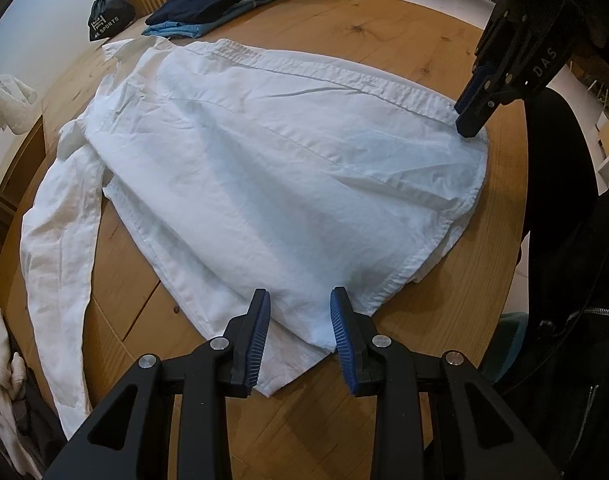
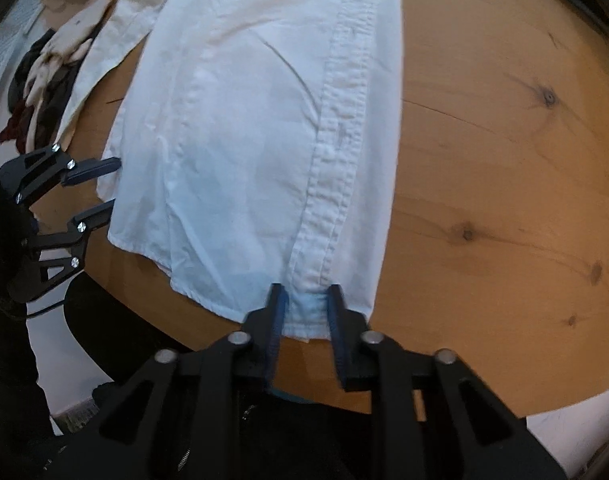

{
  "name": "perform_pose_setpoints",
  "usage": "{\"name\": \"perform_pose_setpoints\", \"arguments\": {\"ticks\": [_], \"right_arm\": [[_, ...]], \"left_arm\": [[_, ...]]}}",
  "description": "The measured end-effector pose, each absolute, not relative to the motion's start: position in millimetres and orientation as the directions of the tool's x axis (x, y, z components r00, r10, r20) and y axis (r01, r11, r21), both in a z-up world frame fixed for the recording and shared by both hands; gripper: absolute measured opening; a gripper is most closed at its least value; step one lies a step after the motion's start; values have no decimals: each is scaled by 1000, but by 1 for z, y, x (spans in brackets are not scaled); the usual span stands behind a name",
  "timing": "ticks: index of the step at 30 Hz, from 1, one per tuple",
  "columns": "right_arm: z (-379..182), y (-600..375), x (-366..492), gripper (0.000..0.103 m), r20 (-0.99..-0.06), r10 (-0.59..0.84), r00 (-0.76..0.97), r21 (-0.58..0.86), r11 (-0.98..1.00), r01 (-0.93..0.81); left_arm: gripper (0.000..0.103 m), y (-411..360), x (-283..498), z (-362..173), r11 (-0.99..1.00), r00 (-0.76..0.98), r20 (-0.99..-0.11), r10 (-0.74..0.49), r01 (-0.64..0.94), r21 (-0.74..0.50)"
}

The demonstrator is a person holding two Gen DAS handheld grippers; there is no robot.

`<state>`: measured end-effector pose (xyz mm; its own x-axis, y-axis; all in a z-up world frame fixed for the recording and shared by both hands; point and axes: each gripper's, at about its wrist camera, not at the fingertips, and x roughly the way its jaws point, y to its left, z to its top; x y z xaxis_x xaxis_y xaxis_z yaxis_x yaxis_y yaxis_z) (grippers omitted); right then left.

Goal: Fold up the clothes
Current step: 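Release the hem and smooth the shirt with both open tools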

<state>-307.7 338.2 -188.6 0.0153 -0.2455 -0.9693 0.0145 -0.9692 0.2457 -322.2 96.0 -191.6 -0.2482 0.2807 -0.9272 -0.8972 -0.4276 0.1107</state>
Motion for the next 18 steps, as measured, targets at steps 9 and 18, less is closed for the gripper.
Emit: {"name": "perform_pose_setpoints", "arguments": {"ticks": [9,18], "right_arm": [[-176,368,-288,6,-976,-217,-20,217,-976,11],[-142,384,-304,19,-984,-146,-98,142,-988,54]], "left_arm": [[30,92,-322,-190,-428,-236,-929,284,-898,97],[30,88,-325,-181,-407,-199,-946,255,-910,81]]}}
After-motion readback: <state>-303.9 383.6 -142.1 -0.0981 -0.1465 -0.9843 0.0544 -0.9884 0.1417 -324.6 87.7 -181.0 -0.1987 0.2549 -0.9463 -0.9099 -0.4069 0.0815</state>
